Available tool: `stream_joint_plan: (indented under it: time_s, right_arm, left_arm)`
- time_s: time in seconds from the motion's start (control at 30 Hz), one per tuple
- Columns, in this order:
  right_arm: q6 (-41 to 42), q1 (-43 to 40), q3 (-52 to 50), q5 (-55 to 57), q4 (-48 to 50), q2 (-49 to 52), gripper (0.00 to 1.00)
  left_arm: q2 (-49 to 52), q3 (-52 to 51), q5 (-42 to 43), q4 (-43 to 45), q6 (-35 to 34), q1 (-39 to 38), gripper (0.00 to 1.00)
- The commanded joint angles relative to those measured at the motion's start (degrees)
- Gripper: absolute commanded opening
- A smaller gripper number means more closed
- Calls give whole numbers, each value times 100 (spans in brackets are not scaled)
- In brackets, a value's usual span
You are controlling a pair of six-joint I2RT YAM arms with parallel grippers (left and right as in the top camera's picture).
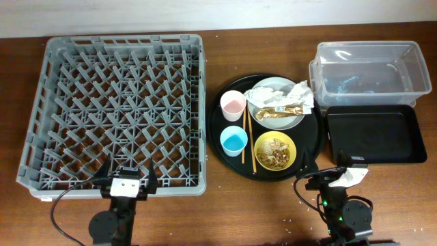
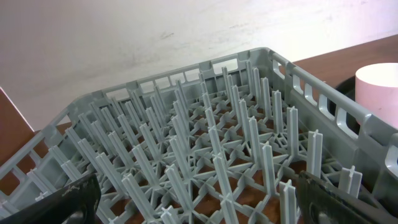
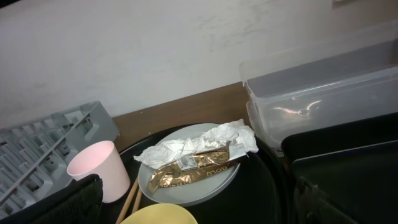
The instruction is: Sort waste into correct bins and load items into the dishwasher rack
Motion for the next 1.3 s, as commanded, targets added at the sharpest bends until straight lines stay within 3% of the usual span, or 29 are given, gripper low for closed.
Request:
stream_joint_plan:
  time_s: [0.0, 1.03, 1.27]
  right_arm:
    - [39, 57, -31, 9, -46, -37, 98]
    - [42, 57, -31, 7, -39, -37, 98]
    - [42, 57, -31, -17, 466, -37, 98]
  left_arm:
    - [-55, -44, 44, 26, 90, 28, 100]
    - [-55, -44, 42, 26, 90, 28, 100]
    - [-55, -44, 44, 26, 90, 28, 100]
